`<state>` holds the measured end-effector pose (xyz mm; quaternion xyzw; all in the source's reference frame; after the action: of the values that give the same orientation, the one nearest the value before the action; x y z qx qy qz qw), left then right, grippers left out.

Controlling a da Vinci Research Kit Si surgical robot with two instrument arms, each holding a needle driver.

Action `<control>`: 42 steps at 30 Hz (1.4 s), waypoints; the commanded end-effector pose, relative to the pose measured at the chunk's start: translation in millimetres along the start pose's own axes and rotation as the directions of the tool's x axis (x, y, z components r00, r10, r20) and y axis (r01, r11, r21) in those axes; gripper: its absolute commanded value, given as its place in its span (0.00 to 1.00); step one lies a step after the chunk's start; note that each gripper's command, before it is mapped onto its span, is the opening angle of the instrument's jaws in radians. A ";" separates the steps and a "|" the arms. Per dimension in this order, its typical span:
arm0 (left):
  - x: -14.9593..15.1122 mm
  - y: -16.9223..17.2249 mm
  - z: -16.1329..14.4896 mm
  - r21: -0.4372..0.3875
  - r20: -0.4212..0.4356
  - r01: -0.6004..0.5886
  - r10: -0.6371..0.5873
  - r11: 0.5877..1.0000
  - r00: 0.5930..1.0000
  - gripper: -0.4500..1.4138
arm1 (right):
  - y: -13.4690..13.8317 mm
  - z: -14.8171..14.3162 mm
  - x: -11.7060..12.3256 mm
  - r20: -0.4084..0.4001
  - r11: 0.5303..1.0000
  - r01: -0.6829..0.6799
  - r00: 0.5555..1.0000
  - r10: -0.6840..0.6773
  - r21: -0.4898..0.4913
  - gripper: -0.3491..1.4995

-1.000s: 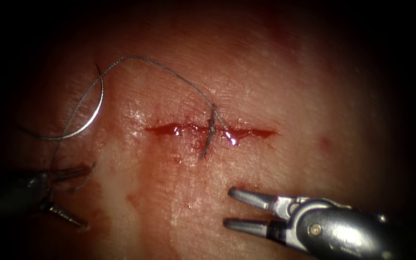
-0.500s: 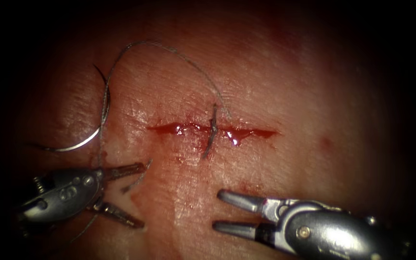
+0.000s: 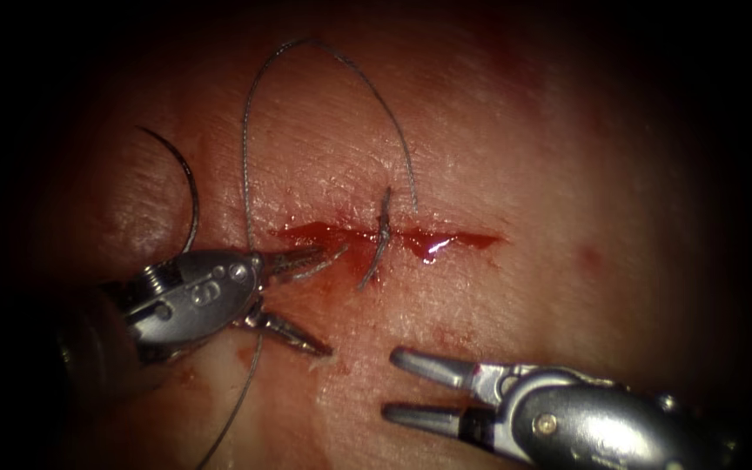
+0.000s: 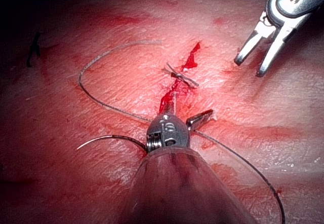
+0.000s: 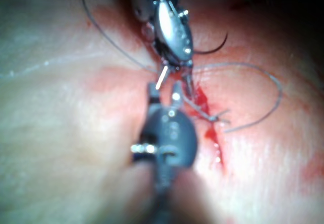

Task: Wound Closure
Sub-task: Use the right gripper to cut the short suture tail.

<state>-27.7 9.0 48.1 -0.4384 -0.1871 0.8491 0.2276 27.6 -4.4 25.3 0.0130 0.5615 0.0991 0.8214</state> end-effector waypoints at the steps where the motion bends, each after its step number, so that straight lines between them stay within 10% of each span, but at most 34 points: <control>1: -0.1 -0.9 0.5 0.004 0.000 -0.005 0.005 1.000 1.000 0.59 | 0.4 0.9 0.0 -0.003 1.000 0.004 1.000 -0.004 -0.002 0.35; 17: -3.1 -7.1 -4.7 0.105 0.031 0.002 -0.005 0.994 0.999 0.61 | 0.2 0.9 0.1 -0.004 1.000 -0.001 1.000 0.001 0.000 0.35; 30: 8.7 1.8 -9.7 -0.079 -0.268 0.041 -0.061 0.996 0.961 0.61 | 0.3 0.8 0.1 -0.004 1.000 -0.002 1.000 0.002 0.000 0.35; 42: 7.1 4.5 -7.5 -0.079 -0.332 0.003 -0.029 0.997 0.943 0.59 | 1.6 -0.6 0.7 -0.003 1.000 -0.013 1.000 0.013 -0.001 0.35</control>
<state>-26.1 9.5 36.5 -0.5830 -0.1816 0.7524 0.2471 26.4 -3.4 24.4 0.0194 0.5607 0.1066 0.8209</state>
